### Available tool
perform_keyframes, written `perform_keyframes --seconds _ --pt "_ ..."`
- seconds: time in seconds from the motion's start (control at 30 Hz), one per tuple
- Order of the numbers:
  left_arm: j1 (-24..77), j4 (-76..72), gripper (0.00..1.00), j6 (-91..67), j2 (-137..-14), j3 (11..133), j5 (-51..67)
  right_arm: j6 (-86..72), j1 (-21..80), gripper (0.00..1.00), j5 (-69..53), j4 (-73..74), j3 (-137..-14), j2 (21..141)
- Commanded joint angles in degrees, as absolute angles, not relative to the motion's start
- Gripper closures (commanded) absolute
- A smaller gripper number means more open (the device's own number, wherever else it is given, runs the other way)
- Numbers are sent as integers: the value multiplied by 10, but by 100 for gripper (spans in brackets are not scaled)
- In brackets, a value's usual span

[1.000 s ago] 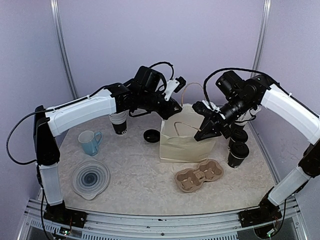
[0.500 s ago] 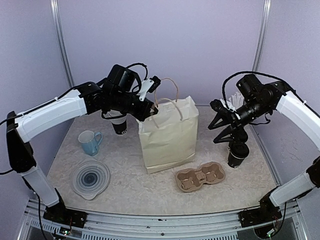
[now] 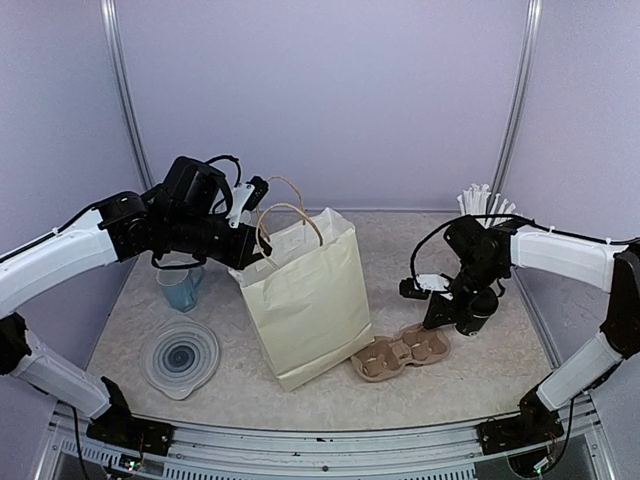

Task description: Pack the takeout coffee

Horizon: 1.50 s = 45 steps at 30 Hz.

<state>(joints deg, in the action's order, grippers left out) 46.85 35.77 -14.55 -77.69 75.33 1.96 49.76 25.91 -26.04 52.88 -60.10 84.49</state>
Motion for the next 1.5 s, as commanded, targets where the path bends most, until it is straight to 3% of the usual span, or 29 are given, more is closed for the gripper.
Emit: perform_keyframes --seconds 0.0,0.37,0.6,0.83,1.03,1.13,1.23,1.3,1.47 --pt "464 355 100 -178 -744 739 -6 501 289 96 -197 475 -574 880" --pt "465 364 99 -194 -702 728 -24 467 302 100 -92 401 -604 981" --pt "467 368 99 -214 -684 704 -34 421 303 99 -86 372 -773 1101" --pt "468 385 99 -227 -655 692 -45 391 304 82 -93 353 -853 1155" --pt "468 380 96 -230 -653 684 -43 351 302 77 -128 387 -858 1127" --pt "468 377 94 -228 -661 682 -41 322 302 58 -149 405 -848 1083" --pt "468 375 94 -226 -671 683 -42 303 302 50 -155 433 -835 1058" --pt "469 373 94 -225 -673 685 -42 304 302 50 -158 468 -831 1051" --pt "468 371 93 -223 -673 684 -49 322 304 67 -213 510 -774 1020"
